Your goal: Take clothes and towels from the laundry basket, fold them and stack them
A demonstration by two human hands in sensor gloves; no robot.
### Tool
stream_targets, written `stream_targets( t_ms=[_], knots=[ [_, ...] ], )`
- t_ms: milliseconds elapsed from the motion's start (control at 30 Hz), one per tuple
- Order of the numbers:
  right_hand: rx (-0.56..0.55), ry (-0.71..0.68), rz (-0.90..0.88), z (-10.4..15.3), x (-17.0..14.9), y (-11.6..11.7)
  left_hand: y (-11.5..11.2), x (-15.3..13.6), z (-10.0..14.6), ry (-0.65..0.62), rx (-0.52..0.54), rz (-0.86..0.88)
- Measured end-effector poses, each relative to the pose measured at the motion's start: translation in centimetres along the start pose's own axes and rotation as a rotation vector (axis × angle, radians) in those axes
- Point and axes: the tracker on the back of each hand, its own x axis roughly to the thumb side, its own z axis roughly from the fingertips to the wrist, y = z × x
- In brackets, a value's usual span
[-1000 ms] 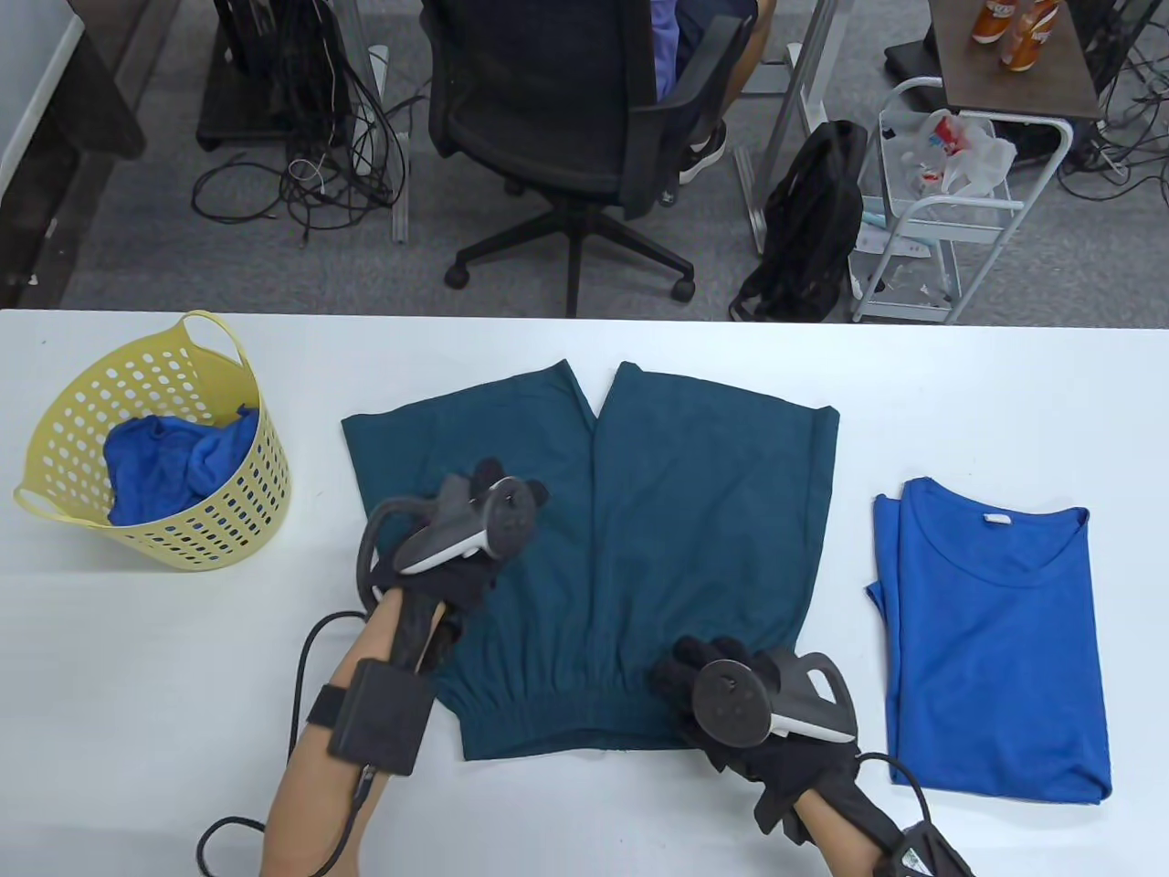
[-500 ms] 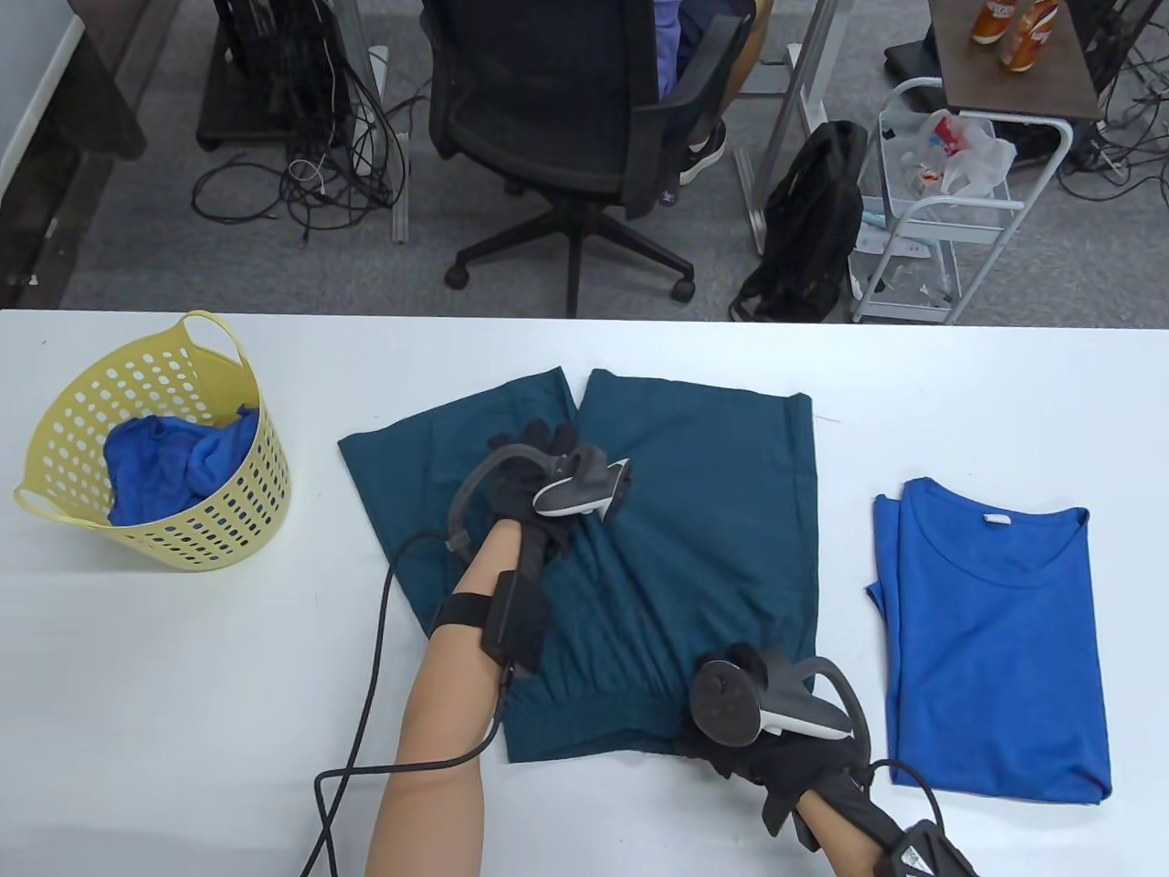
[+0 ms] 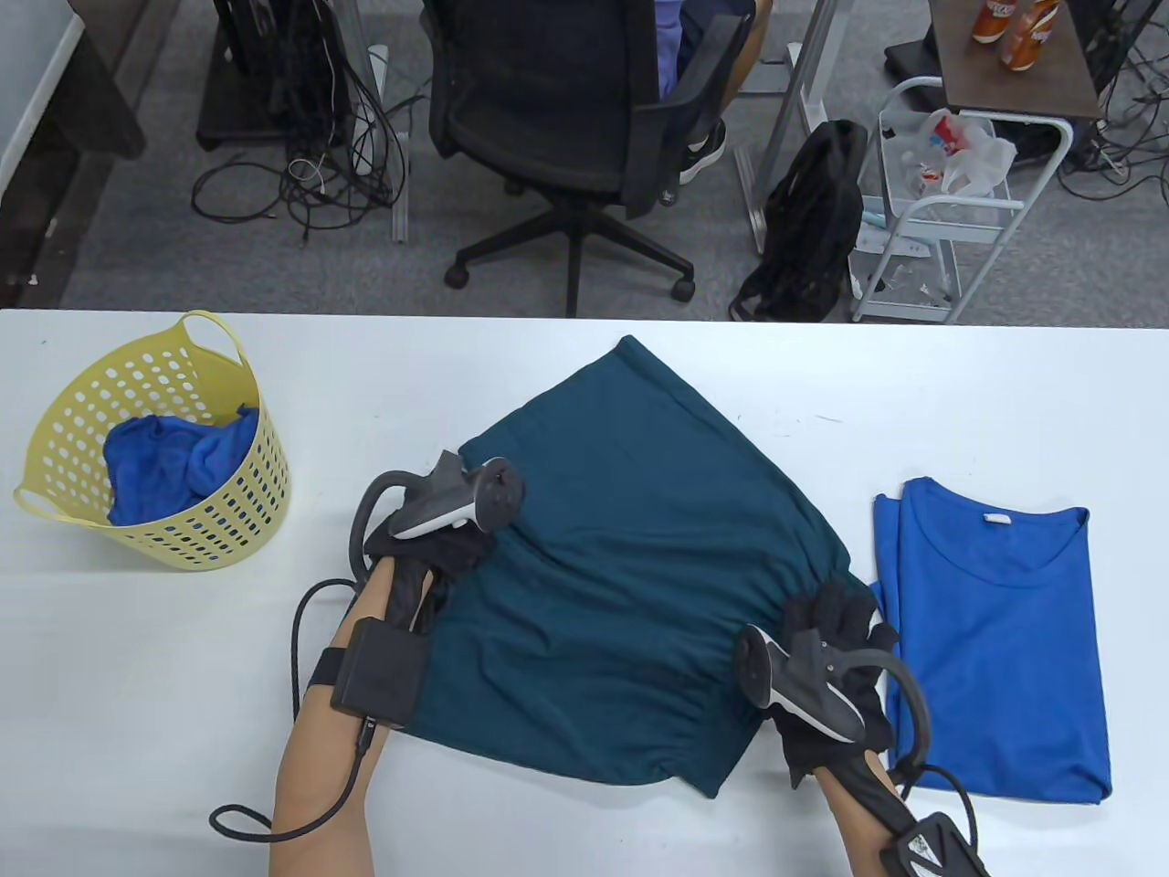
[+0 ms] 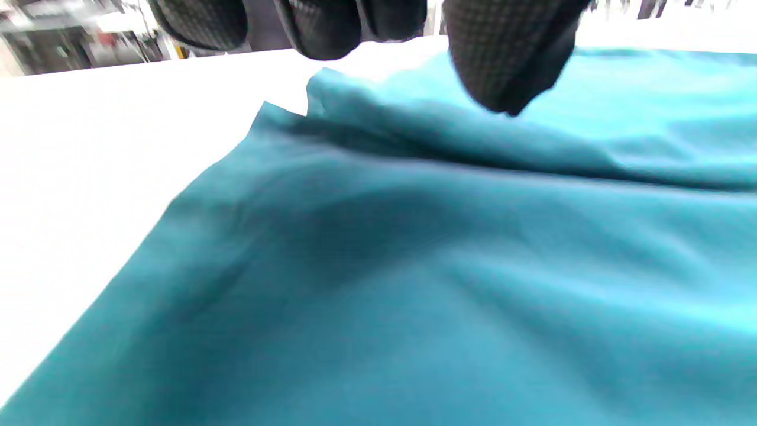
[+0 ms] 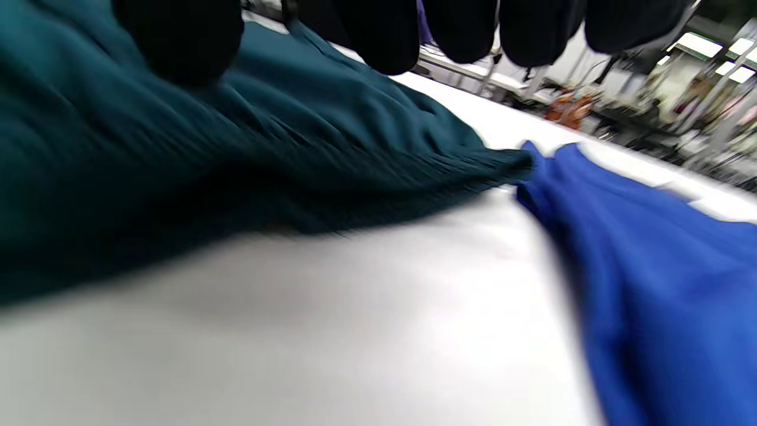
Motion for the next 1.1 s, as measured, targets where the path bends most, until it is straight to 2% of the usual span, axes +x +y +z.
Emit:
stream_targets(
  t_ms=[67,100,167,233,267,300,400,467,567,667,767,933,1100],
  knots=[
    [0.100,-0.057,-0.093,0.3,1.2,0.1,-0.6,0.2,-1.2,0.048,-0.119,-0.096],
    [0.125,-0.084,-0.086,0.4,1.9,0.4,-1.2,0.5,-1.9,0.058,-0.153,-0.157],
    [0.152,-0.086,0.001,0.4,2.8,1.4,-2.3,1.0,-3.2,0.074,-0.170,-0.242],
    [0.155,-0.059,0.119,0.4,3.3,2.3,-3.3,1.1,-3.9,0.099,-0.237,-0.301],
    [0.151,-0.061,0.131,0.3,3.1,2.4,-3.1,1.0,-3.9,0.103,-0.251,-0.299],
    [0.156,-0.073,0.089,0.2,2.9,2.3,-3.0,0.7,-3.7,0.111,-0.217,-0.259],
    [0.142,-0.024,0.103,-0.6,1.9,2.3,-3.3,-0.3,-2.6,0.115,-0.199,-0.333],
    [0.147,-0.002,0.081,-1.7,1.0,2.3,-3.8,-1.3,-1.1,0.117,-0.134,-0.304],
    [0.187,0.037,0.091,-3.8,0.1,2.3,-4.9,-3.1,1.1,0.109,-0.145,-0.184],
    [0.228,0.047,0.085,-5.8,-0.2,2.0,-5.9,-4.3,3.4,0.100,-0.131,-0.165],
    [0.242,0.037,0.099,-7.2,-0.2,1.8,-6.6,-4.2,5.4,0.086,-0.122,-0.165],
    [0.165,0.030,0.140,-8.6,0.0,1.7,-7.4,-3.8,7.1,0.078,-0.105,-0.172],
    [0.078,0.007,0.215,-7.9,0.3,2.0,-7.6,-3.7,7.7,0.098,-0.096,-0.149]
  ],
)
